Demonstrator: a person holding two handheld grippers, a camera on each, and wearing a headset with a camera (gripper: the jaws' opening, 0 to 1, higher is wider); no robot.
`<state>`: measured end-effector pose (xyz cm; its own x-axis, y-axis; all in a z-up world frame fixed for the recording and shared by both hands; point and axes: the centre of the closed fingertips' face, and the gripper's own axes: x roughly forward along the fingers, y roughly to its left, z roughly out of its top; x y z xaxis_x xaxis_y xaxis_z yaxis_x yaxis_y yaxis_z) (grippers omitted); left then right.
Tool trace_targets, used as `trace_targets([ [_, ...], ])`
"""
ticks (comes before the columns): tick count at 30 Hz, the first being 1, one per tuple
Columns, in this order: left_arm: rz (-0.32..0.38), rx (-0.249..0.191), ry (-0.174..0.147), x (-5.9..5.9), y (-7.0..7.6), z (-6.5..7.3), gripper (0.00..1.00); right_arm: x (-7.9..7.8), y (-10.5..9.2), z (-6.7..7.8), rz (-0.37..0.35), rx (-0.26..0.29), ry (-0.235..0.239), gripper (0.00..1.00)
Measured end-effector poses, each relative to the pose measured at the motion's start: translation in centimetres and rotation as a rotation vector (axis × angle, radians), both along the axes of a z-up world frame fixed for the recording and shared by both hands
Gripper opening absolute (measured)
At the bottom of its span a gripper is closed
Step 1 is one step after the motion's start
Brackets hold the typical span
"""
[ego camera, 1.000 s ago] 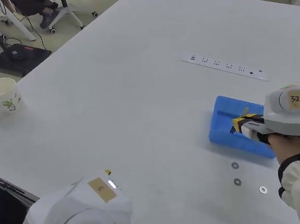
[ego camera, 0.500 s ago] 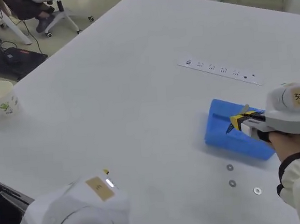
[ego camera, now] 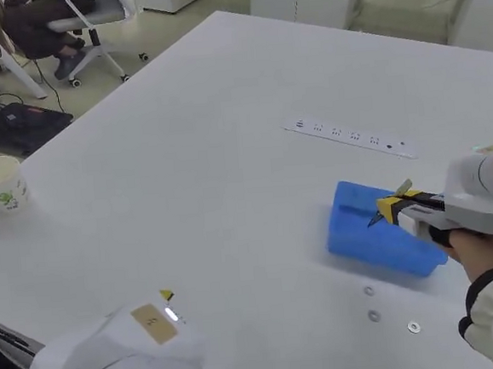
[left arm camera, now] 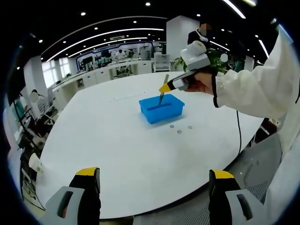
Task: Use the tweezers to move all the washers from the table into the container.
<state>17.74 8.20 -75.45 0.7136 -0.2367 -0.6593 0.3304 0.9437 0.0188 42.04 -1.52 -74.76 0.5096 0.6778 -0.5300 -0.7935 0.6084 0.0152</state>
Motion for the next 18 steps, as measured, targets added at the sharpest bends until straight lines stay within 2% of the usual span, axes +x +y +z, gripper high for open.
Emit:
trace_targets([
  [8,-0.005,0.001,-0.024,0.1,0.0,0.5,0.99,-1.8,0.0,1.2,0.010,0.028,-0.002,0.02],
  [18,-0.010,0.002,-0.028,-0.1,0.0,0.6,0.99,-3.5,-0.6,0.1,-0.003,0.027,0.025,0.02],
])
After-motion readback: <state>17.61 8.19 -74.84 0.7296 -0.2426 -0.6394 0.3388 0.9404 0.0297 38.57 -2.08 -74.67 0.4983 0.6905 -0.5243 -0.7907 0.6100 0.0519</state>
